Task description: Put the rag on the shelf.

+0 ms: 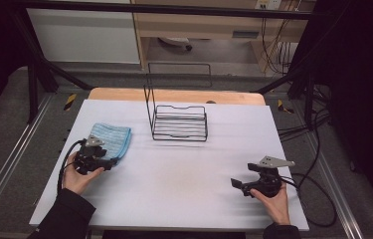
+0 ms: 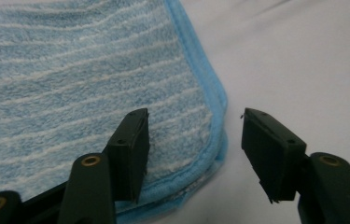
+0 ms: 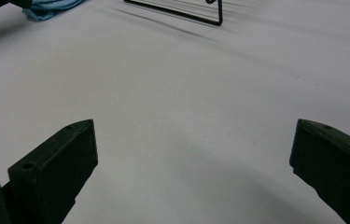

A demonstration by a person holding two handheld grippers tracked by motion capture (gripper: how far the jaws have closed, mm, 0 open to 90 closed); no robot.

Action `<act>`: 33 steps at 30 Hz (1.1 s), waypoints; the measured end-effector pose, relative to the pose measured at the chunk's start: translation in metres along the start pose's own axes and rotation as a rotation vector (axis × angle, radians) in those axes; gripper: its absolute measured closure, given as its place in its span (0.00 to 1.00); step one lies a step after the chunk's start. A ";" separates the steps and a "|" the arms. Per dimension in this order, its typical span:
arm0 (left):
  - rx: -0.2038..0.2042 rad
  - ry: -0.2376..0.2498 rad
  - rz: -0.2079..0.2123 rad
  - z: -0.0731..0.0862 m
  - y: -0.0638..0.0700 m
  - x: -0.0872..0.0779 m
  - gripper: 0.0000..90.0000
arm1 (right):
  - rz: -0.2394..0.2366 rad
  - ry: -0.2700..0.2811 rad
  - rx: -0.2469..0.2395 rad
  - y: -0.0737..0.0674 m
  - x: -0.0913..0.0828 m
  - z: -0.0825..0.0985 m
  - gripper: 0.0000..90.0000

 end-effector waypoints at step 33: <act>-0.033 -0.010 0.011 0.005 -0.011 0.007 0.91 | -0.003 -0.011 -0.002 0.000 0.002 0.000 0.02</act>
Point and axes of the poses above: each handheld gripper's, and its own axes: x roughly forward along the jaws, z roughly out of its underside, y roughly to its right, the point moved 1 cm from there along x, roughly forward along the jaws, and after that the axes turned 5 degrees about z, right-handed, at the moved point
